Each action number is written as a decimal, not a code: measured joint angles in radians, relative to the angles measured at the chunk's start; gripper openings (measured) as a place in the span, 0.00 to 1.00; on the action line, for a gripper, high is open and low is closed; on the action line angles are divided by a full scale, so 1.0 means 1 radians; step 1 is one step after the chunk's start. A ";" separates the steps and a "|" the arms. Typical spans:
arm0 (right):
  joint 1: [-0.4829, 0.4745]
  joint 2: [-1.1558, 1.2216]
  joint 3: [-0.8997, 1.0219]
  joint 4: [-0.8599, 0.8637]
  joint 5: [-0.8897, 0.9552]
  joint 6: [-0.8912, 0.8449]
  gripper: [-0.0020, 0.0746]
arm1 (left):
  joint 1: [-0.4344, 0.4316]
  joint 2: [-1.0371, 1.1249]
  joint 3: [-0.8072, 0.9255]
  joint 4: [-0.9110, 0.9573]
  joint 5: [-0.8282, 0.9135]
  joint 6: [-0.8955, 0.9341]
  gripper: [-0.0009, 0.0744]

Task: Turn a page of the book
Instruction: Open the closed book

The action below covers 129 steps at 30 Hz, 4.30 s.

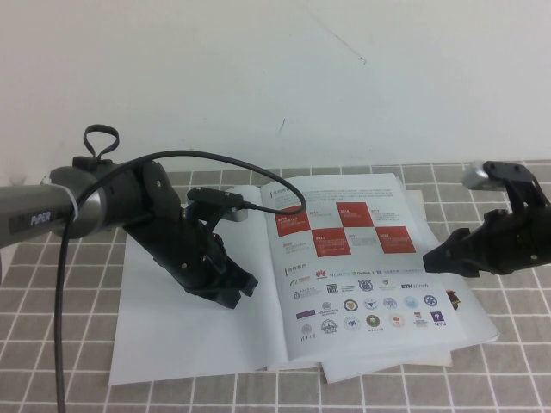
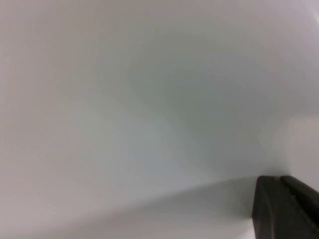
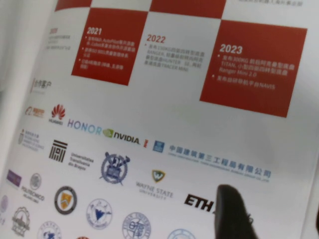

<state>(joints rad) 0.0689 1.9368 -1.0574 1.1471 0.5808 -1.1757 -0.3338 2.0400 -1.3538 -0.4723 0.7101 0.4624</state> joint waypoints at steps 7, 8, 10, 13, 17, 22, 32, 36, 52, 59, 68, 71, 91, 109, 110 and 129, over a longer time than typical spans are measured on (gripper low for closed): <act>0.000 0.018 0.000 0.089 0.002 -0.071 0.49 | 0.000 0.000 0.000 -0.004 0.000 0.000 0.01; 0.000 0.018 0.000 0.094 0.002 -0.078 0.49 | 0.000 0.000 0.000 -0.004 0.000 0.000 0.01; 0.000 0.018 0.000 0.101 0.002 -0.087 0.49 | 0.000 0.000 0.000 -0.004 0.000 0.000 0.01; 0.000 0.018 0.000 0.108 0.002 -0.093 0.49 | 0.000 0.000 0.000 -0.004 0.000 0.000 0.01; 0.000 0.018 0.000 0.111 0.002 -0.099 0.49 | 0.000 0.000 0.000 -0.004 0.000 0.000 0.01; 0.000 0.026 0.000 0.115 0.002 -0.102 0.49 | 0.000 0.000 0.000 -0.004 0.000 0.000 0.01; 0.000 0.077 0.000 0.119 0.018 -0.103 0.49 | 0.000 0.000 0.000 -0.007 0.002 0.002 0.01; 0.000 0.077 0.000 0.123 -0.001 -0.103 0.49 | 0.000 0.000 0.000 -0.007 0.003 0.002 0.01; 0.000 0.077 0.000 0.127 0.014 -0.103 0.49 | 0.000 0.001 -0.002 -0.007 0.004 0.004 0.01; -0.001 0.077 0.000 0.171 0.040 -0.117 0.49 | 0.000 0.001 -0.002 -0.007 0.004 0.004 0.01; -0.003 0.077 0.000 0.265 0.112 -0.179 0.49 | 0.000 0.001 -0.002 -0.007 0.006 0.004 0.01; -0.003 0.077 0.000 0.311 0.168 -0.206 0.49 | 0.000 0.001 -0.002 -0.007 0.008 0.004 0.01; -0.003 0.077 -0.010 0.288 0.197 -0.208 0.49 | 0.000 0.001 -0.002 -0.012 0.008 0.025 0.01; -0.002 0.073 -0.010 0.486 0.511 -0.294 0.49 | 0.000 0.002 -0.002 -0.024 0.008 0.052 0.01; -0.002 0.069 -0.010 0.490 0.519 -0.295 0.49 | 0.000 0.002 -0.002 -0.025 0.008 0.052 0.01; 0.045 0.007 -0.181 0.305 0.535 -0.119 0.49 | 0.000 0.002 -0.002 -0.034 0.008 0.052 0.01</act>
<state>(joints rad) 0.1144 1.9436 -1.2385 1.4519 1.1156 -1.2948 -0.3338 2.0422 -1.3553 -0.5058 0.7178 0.5146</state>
